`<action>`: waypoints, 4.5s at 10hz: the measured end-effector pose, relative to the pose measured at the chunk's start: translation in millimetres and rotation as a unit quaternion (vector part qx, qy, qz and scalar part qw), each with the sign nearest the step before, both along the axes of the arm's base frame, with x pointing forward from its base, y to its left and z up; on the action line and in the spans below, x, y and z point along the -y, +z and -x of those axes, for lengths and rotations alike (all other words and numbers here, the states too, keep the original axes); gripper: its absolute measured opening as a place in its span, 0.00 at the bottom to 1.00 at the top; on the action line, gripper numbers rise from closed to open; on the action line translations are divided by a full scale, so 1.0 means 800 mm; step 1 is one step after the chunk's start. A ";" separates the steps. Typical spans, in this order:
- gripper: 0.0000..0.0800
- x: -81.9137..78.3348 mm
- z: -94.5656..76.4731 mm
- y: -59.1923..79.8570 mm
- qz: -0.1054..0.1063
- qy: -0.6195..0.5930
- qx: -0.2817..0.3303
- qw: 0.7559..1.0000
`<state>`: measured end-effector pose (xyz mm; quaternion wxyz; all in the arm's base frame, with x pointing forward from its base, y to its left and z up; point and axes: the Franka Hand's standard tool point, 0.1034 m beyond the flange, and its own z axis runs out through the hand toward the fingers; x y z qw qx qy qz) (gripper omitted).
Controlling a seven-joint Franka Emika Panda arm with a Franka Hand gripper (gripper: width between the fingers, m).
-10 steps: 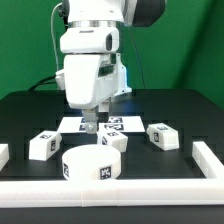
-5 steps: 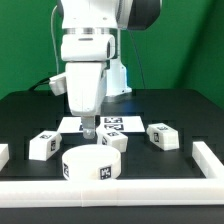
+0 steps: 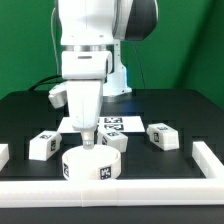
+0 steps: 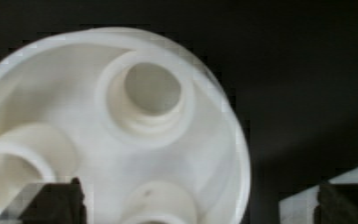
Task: Assemble stool
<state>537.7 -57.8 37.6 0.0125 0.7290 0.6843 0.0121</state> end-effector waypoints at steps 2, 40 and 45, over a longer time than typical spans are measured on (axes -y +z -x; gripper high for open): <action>0.81 0.002 0.004 -0.010 -0.001 -0.001 -0.007 1.000; 0.04 -0.187 -0.048 -0.026 -0.035 -0.070 -0.008 0.997; 0.49 -0.183 -0.046 -0.027 -0.036 -0.070 -0.007 0.997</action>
Offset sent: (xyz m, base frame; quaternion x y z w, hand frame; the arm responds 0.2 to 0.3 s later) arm -0.0038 0.0077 -0.0128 0.0084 0.0146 0.0030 0.9999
